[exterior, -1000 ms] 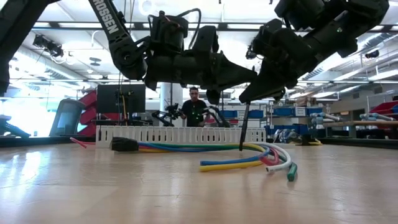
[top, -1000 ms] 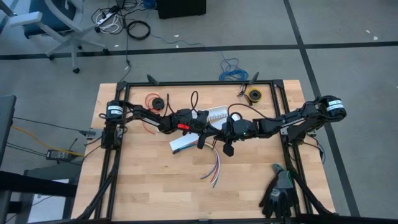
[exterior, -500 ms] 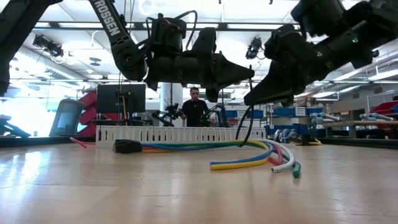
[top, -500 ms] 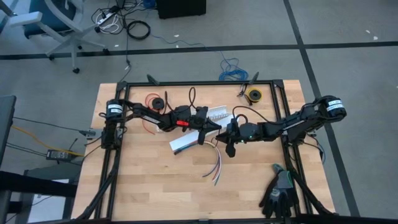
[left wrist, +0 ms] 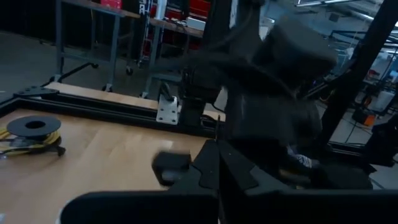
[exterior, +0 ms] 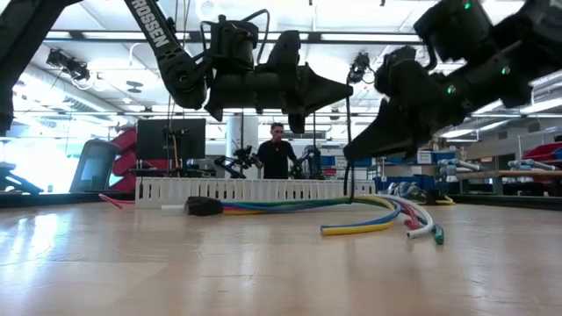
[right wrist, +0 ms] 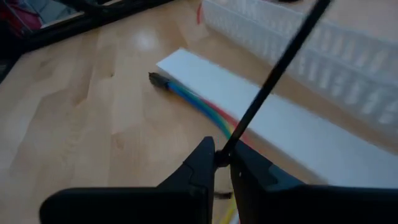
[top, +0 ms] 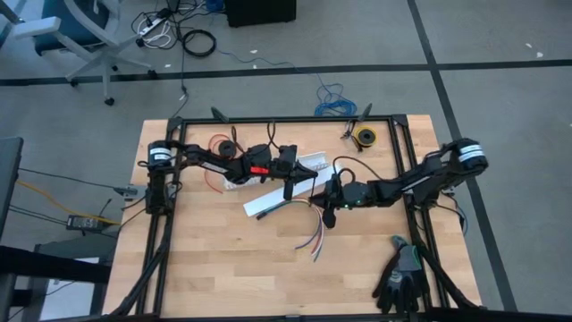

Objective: Ziptie cables
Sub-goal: Wrap the cables together using the black zip tie

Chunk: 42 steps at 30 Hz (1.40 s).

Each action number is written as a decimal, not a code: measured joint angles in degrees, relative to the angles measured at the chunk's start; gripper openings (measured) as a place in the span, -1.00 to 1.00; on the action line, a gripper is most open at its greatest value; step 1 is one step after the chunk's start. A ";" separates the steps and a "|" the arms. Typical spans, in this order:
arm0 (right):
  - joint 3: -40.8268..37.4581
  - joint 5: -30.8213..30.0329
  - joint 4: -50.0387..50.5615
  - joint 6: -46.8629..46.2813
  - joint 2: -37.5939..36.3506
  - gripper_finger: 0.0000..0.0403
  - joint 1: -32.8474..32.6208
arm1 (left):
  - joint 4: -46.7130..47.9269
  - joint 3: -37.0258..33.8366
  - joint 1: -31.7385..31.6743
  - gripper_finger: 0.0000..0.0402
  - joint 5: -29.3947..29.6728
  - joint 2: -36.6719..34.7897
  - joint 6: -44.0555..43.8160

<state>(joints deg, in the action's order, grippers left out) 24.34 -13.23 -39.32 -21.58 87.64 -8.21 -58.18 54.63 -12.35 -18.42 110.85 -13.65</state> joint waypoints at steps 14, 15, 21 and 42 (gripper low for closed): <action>0.00 1.29 -17.04 -5.84 17.24 -0.83 -1.10 | -0.31 0.00 -2.59 -1.00 -0.10 -0.02 -0.09; 0.00 1.23 -16.78 -5.84 17.24 -0.83 -1.18 | -0.36 0.00 -2.87 -1.00 -0.17 -0.02 -0.09; 0.02 1.06 -16.35 -5.89 17.22 -0.83 -1.44 | -4.78 0.00 -4.53 -1.00 -0.30 -0.09 -0.11; 0.08 0.89 -11.88 -8.36 17.09 -0.86 -2.14 | -4.80 0.00 -6.42 -1.00 2.80 -0.11 0.99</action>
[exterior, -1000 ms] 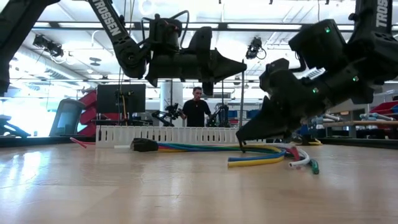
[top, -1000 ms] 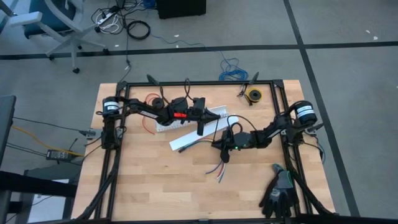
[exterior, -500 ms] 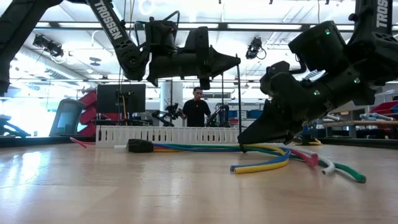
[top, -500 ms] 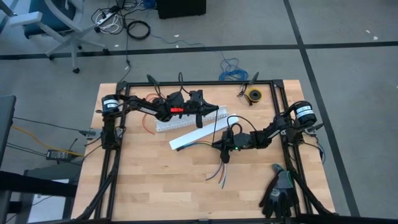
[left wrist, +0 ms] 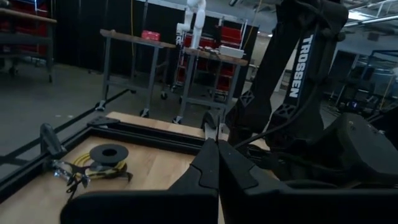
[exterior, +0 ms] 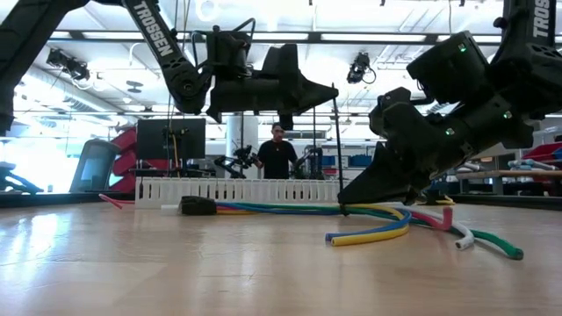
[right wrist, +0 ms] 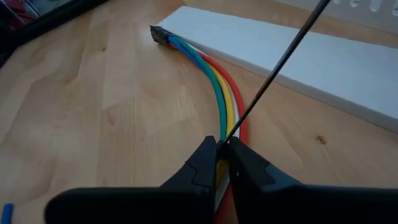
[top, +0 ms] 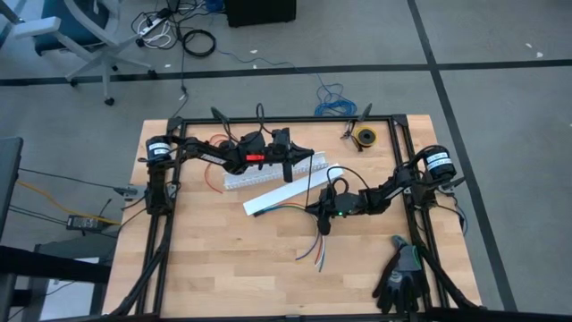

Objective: Ziptie cables
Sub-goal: Wrap the cables together using the black zip tie, then put the zip tied cables into the white cable duct

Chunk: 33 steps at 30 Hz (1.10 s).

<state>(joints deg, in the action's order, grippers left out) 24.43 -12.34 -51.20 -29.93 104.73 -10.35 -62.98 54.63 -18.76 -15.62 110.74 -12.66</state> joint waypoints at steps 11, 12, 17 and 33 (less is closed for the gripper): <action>-0.15 0.89 -1.27 1.28 0.15 -0.82 -0.05 | 1.27 0.03 0.38 -0.92 -2.12 -0.04 0.00; -0.17 1.03 -2.03 1.68 0.20 -0.81 -0.07 | 1.43 0.07 0.58 -0.90 -2.26 -0.04 0.09; -0.17 1.03 -4.72 3.06 0.22 -0.71 -0.07 | 4.55 0.11 1.08 -0.72 -7.55 -0.15 0.71; -5.17 3.11 -3.66 2.97 -9.03 -0.65 -0.04 | 18.00 0.11 2.49 -0.42 -17.24 -4.37 7.42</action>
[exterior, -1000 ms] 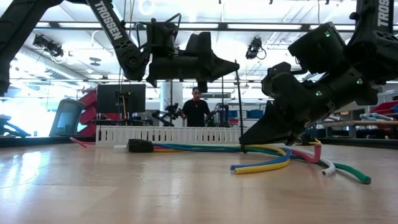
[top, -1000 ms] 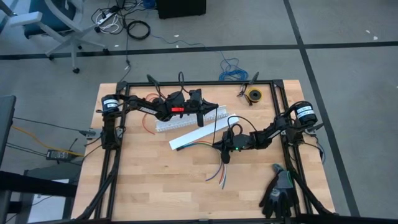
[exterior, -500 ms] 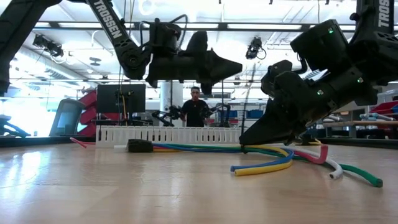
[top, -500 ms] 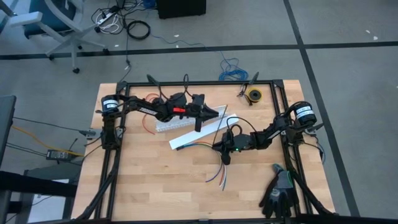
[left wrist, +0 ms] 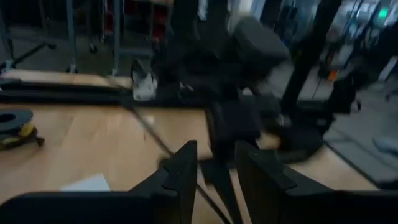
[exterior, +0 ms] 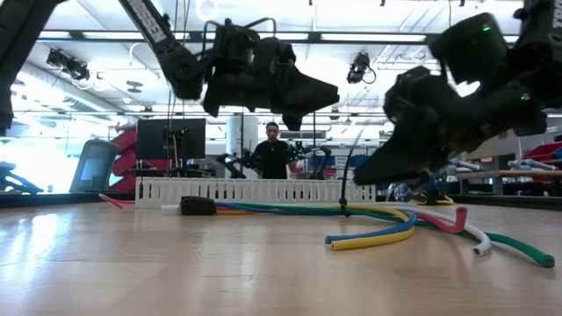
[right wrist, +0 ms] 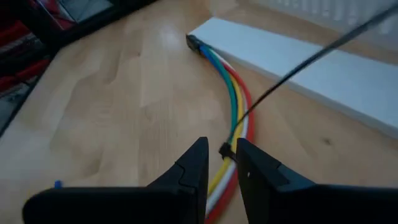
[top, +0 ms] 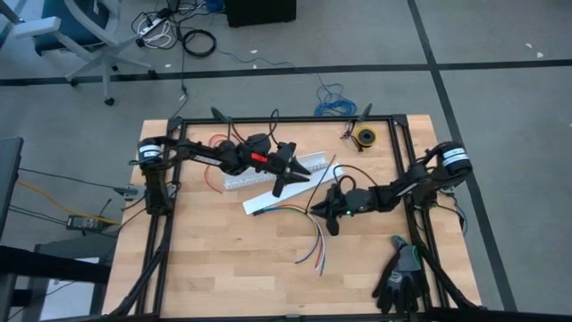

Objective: Ziptie cables
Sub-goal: Put the zip tied cables into the white cable duct

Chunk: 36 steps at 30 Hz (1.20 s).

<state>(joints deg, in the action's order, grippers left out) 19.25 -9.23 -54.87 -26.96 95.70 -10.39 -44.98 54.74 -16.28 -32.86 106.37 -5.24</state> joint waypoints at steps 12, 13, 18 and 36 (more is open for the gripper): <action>-11.26 0.43 3.95 -10.33 -12.89 -0.71 -1.44 | 33.91 -0.12 6.38 -0.44 13.40 -7.17 12.94; -11.29 0.46 4.56 -10.84 -13.00 -0.72 -1.93 | 36.13 -0.17 6.90 -0.44 14.47 -7.23 13.28; -11.18 0.44 4.94 -14.11 -12.78 -0.76 -4.74 | 44.65 -0.15 9.48 -0.44 20.53 -7.32 13.67; -5.58 -16.07 22.59 -35.58 -13.67 -1.00 -24.86 | 55.29 -4.48 18.89 -0.44 37.56 -15.23 4.61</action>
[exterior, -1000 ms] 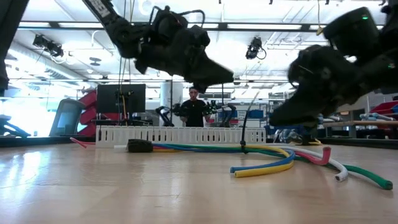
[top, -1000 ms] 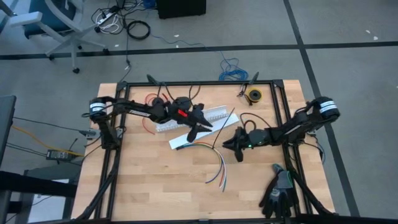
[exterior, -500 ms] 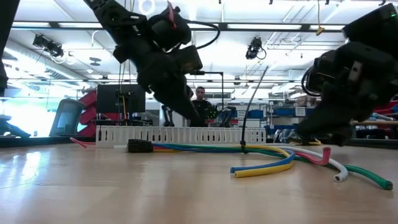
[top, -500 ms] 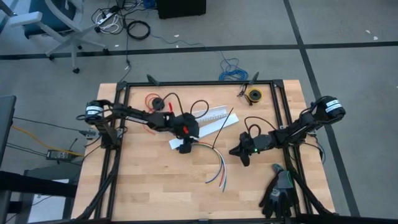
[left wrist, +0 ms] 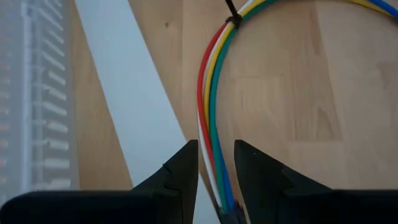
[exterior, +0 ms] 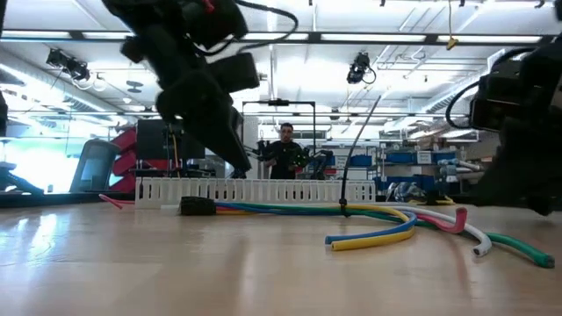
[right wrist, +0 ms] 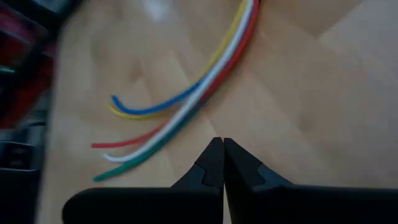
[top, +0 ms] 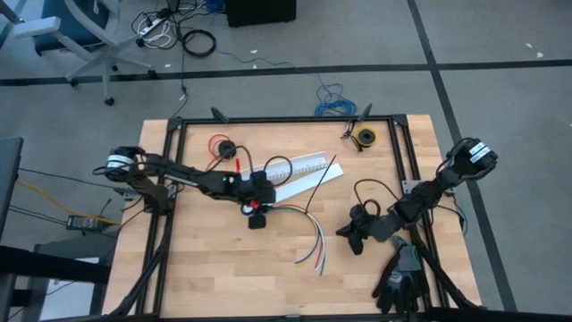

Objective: Ziptie cables
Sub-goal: Put the zip tied cables into the white cable duct

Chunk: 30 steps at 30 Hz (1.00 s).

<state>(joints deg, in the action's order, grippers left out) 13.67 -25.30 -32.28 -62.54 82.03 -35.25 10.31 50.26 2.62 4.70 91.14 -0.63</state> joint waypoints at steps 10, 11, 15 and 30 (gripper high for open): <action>25.73 -7.63 54.04 -18.32 -0.61 -1.00 -8.40 | -1.97 -7.10 2.79 -0.44 1.20 -4.43 -2.68; 27.47 -8.60 56.16 -18.73 -0.61 -1.00 -8.93 | -1.92 -7.60 3.10 -0.44 1.17 -4.16 -2.72; 29.77 -11.98 55.47 -17.28 -0.61 -1.00 -9.65 | -1.92 -9.11 3.91 -0.44 1.15 -4.02 -2.85; 29.77 -12.03 48.77 -12.81 -0.58 -0.99 -2.54 | -2.17 -9.48 4.26 -0.44 0.14 -1.94 -4.32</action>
<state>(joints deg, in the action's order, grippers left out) 43.44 -37.34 16.49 -75.35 81.45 -37.79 8.14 40.78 6.87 4.84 89.20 -4.95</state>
